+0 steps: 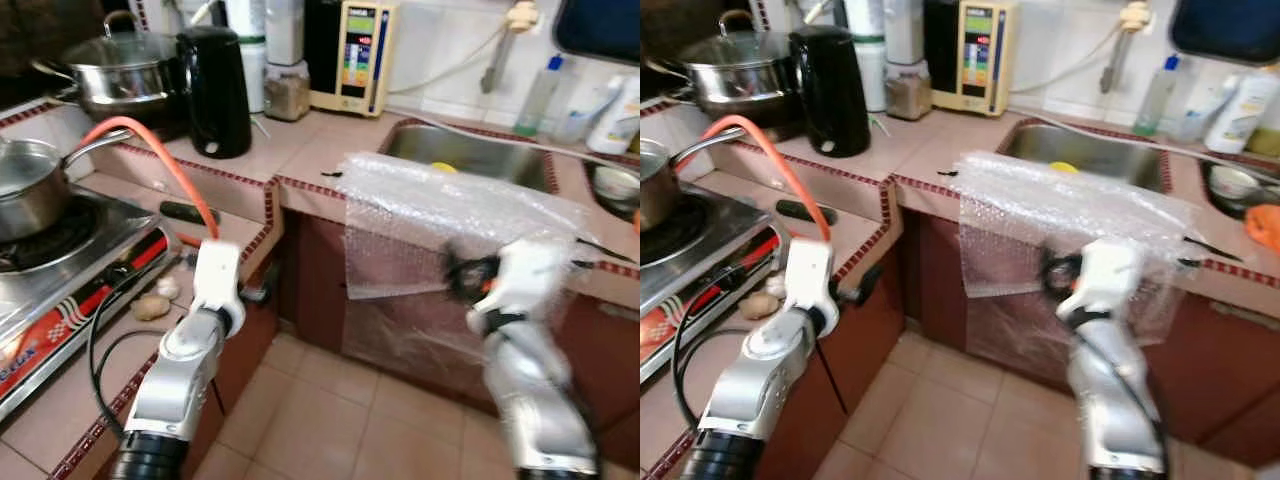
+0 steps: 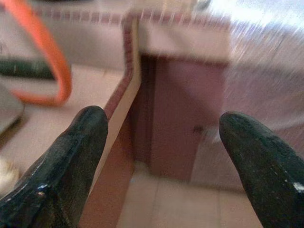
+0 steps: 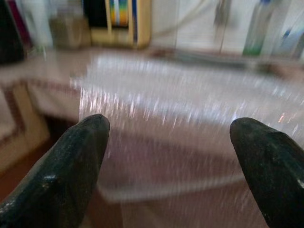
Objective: Kitchen organization
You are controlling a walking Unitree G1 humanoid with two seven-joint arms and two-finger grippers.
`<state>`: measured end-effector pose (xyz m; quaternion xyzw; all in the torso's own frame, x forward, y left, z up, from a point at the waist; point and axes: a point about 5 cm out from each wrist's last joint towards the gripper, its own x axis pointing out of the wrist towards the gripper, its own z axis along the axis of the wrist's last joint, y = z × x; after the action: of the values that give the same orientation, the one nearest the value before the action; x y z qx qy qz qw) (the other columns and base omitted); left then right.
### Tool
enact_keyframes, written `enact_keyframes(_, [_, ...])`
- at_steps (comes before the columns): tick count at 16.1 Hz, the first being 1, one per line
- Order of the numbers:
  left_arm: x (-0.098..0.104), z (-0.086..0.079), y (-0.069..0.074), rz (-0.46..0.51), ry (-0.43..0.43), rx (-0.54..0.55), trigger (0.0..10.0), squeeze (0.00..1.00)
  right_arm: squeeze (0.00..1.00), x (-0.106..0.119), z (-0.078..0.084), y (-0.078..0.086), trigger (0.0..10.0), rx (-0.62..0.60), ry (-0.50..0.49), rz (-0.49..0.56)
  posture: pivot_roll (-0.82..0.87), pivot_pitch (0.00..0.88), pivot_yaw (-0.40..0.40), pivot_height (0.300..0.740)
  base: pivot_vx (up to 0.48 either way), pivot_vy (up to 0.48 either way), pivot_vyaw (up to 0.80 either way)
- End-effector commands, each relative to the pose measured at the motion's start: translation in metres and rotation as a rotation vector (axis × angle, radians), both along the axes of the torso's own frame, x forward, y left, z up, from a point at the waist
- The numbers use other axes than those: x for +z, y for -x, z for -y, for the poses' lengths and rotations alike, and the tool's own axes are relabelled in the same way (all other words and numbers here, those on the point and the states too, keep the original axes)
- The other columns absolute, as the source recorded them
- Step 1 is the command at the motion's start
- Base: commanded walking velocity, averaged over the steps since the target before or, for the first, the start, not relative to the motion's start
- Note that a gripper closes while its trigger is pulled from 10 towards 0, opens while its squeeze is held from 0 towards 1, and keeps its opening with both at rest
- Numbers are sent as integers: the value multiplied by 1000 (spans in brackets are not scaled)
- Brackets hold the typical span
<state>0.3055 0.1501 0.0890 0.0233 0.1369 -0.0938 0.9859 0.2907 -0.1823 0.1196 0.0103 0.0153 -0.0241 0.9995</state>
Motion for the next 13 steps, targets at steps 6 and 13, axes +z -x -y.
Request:
enact_keyframes(6, [-101, -15, 22, -391, -168, 3, 10000, 0, 0, -129, 24, 17, 10000, -88, -111, -535, 35, 0, -58, 740, 0, 0, 0])
enact_keyframes(13, [-144, -36, 69, -693, -238, 56, 10000, 0, 0, -172, 9, 57, 10000, -66, -120, -752, 15, 0, -54, 740, 0, 0, 0])
